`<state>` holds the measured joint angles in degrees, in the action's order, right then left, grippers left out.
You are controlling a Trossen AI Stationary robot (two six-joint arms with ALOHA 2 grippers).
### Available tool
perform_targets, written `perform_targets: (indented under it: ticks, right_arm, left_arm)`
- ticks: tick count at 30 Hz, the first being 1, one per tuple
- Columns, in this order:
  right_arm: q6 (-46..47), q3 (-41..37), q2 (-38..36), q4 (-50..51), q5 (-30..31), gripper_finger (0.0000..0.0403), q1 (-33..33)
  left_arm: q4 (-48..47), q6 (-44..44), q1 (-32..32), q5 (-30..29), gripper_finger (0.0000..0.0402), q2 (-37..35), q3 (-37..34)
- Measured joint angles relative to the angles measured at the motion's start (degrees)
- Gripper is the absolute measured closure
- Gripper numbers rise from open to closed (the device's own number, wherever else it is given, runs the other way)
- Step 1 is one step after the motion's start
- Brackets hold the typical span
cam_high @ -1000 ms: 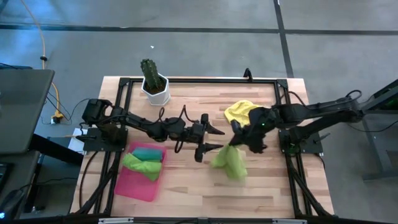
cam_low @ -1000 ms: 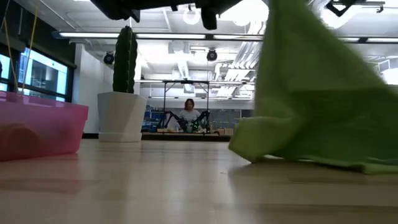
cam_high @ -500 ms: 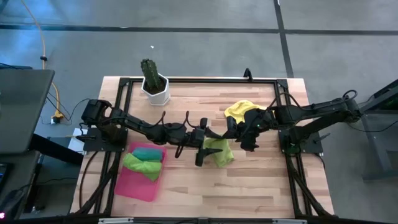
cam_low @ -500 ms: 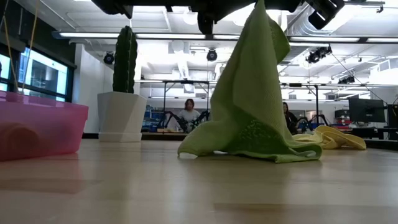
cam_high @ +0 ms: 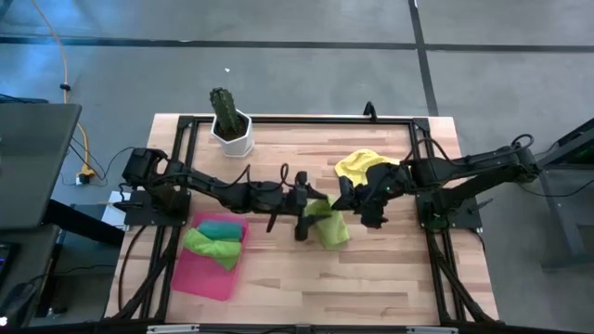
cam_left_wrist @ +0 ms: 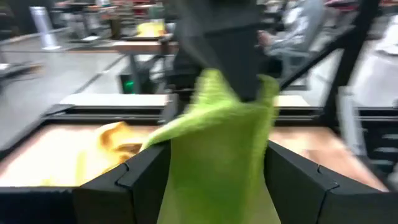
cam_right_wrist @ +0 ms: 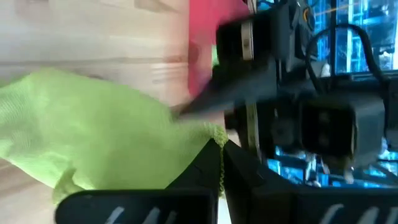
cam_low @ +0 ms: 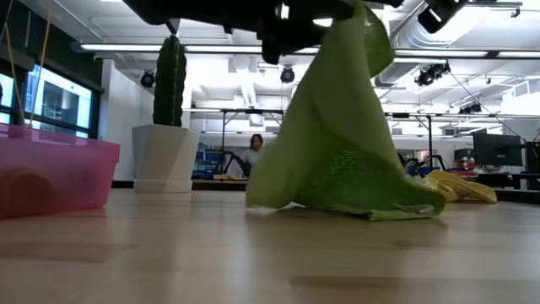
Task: Roll microfiber towels into tight, uniform cylinder then place into a basket
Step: Roll the light green towel
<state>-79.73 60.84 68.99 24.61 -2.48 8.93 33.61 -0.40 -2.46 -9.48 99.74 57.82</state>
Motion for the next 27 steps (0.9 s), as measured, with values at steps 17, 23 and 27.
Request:
perform_targets:
  ticks: [17, 23, 27]
  right_arm:
    - [0.2, 0.0, 0.0, 0.3, 2.1, 0.0403, -1.1]
    - [0.2, 0.0, 0.0, -1.5, 3.6, 0.0403, -1.2]
    - [1.6, 0.0, 0.0, -3.2, 3.6, 0.0403, -1.2]
  left_arm:
    - [-3.9, -0.5, -2.3, 13.4, 0.0167, -0.1, 0.0]
    - [-7.0, -2.1, -2.5, 13.3, 0.0167, -0.1, 0.0]
    - [-10.8, -4.9, -2.6, 13.3, 0.0167, -0.1, 0.0]
